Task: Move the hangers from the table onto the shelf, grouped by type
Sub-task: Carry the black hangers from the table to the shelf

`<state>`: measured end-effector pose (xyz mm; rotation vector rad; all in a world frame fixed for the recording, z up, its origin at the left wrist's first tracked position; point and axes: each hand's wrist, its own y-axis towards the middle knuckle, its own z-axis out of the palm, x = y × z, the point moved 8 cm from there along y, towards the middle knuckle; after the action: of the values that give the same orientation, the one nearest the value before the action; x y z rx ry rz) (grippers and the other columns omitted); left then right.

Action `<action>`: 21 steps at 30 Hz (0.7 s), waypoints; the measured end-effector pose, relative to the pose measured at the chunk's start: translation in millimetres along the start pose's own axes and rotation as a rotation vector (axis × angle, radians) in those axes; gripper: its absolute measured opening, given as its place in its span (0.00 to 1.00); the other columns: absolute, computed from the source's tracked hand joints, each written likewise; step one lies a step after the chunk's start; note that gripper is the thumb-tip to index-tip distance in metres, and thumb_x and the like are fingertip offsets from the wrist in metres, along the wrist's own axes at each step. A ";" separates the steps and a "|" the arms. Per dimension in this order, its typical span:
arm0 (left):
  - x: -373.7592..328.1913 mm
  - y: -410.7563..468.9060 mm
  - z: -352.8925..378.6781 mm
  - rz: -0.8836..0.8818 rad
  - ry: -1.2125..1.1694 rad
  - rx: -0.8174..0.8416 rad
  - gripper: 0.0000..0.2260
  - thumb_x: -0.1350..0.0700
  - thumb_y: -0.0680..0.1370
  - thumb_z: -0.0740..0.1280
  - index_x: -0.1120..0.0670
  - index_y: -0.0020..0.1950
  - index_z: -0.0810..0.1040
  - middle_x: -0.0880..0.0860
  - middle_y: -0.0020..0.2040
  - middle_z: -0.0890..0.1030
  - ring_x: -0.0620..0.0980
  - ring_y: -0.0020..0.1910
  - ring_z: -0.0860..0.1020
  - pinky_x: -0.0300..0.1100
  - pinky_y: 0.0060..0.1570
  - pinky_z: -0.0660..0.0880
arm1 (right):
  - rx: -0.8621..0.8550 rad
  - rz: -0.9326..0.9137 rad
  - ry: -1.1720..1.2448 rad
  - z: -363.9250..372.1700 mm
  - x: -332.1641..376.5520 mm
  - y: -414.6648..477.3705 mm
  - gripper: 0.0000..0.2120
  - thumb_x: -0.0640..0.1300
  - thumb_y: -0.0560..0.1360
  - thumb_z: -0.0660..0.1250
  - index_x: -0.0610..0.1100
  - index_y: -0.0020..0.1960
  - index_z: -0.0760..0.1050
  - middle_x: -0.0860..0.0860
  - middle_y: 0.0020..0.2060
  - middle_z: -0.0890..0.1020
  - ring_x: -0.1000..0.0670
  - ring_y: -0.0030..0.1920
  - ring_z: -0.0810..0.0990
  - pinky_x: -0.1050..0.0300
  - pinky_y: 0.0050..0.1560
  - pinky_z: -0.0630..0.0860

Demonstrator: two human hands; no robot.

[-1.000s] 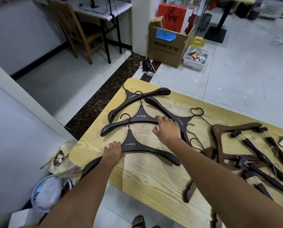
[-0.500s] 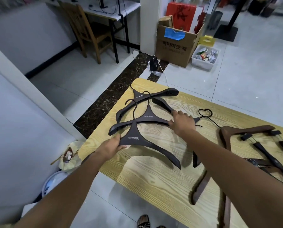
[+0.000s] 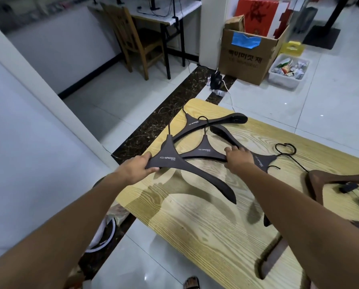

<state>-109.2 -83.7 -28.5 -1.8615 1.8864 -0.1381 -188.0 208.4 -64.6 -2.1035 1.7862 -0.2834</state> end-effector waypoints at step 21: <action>-18.4 -1.5 11.1 -0.003 0.064 -0.030 0.19 0.39 0.78 0.59 0.53 0.56 0.64 0.50 0.40 0.73 0.53 0.39 0.74 0.46 0.40 0.70 | 0.066 0.095 0.137 40.3 3.1 -2.0 0.17 0.34 0.77 0.59 0.37 0.66 0.64 0.41 0.62 0.75 0.41 0.63 0.75 0.52 0.57 0.71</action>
<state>-104.1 -63.2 -32.7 -1.9009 1.9387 -0.1733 -170.3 211.5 -100.9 -1.9895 1.9198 -0.4642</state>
